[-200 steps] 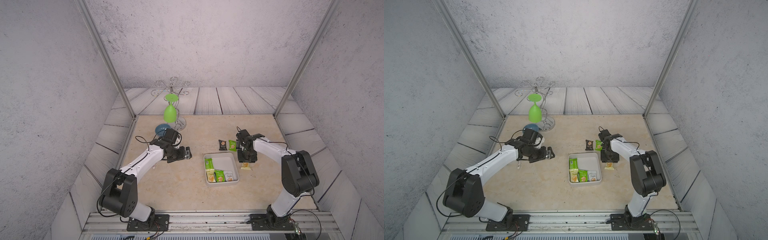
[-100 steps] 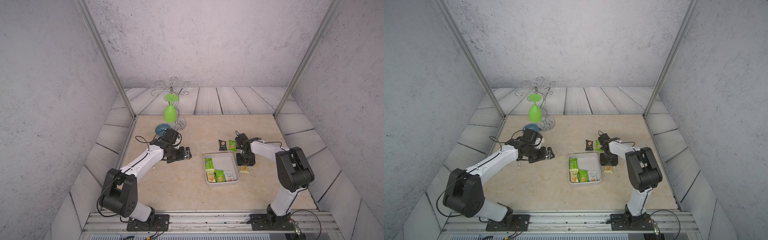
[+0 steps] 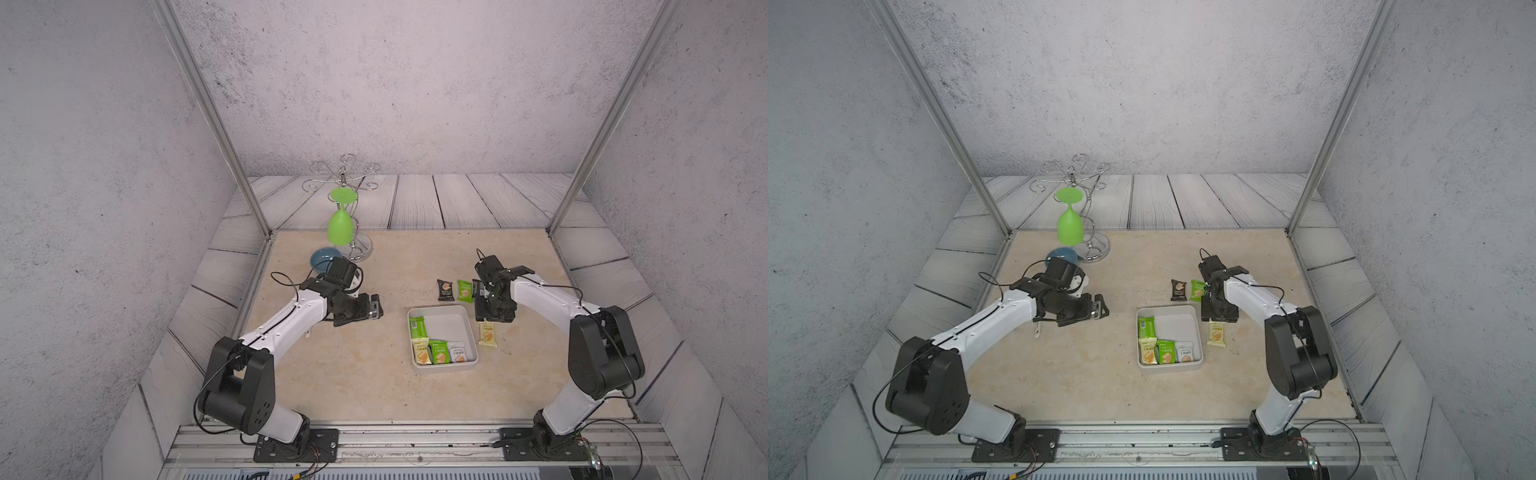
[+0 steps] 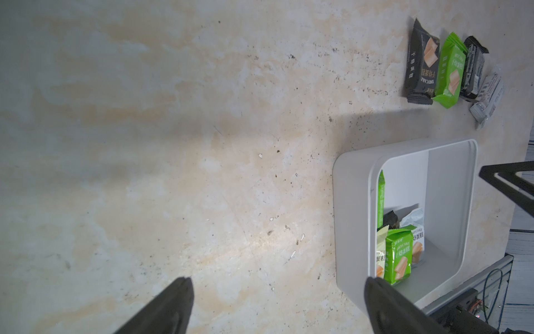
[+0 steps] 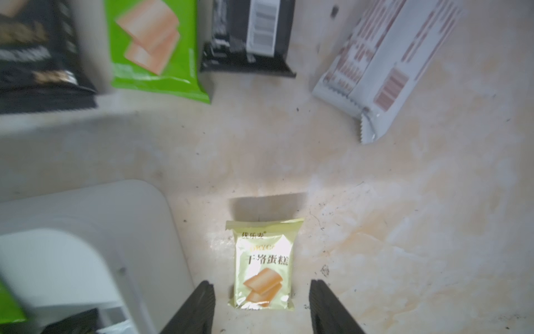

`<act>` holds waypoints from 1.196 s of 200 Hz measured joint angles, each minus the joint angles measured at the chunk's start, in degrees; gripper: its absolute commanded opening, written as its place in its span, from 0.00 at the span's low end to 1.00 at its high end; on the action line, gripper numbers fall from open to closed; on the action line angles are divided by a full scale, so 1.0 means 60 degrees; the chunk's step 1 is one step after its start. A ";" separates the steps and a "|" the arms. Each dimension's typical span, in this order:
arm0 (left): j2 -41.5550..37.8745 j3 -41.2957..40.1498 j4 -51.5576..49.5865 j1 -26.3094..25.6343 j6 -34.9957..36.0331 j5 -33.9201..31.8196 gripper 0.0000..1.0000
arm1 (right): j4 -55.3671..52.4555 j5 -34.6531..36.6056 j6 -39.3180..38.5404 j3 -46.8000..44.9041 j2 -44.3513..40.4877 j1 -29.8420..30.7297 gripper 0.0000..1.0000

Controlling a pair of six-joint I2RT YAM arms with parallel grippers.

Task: Take the cookies out of the storage box
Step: Place the cookie at the center of the board, then pick up the cookie from the storage box.

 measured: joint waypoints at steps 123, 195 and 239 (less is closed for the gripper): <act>0.1005 0.0576 0.0117 0.0000 0.0113 0.0084 0.98 | -0.0936 -0.1625 0.0350 0.0124 -0.1060 0.1504 0.56; 0.1162 0.0627 0.0131 0.0000 0.0182 0.0120 0.98 | -0.0685 -0.1763 0.1096 0.0095 -0.0106 0.2466 0.61; 0.1144 0.0627 0.0066 0.0000 0.0215 0.0109 0.98 | -0.0568 -0.1657 0.1308 -0.0040 0.0397 0.2663 0.61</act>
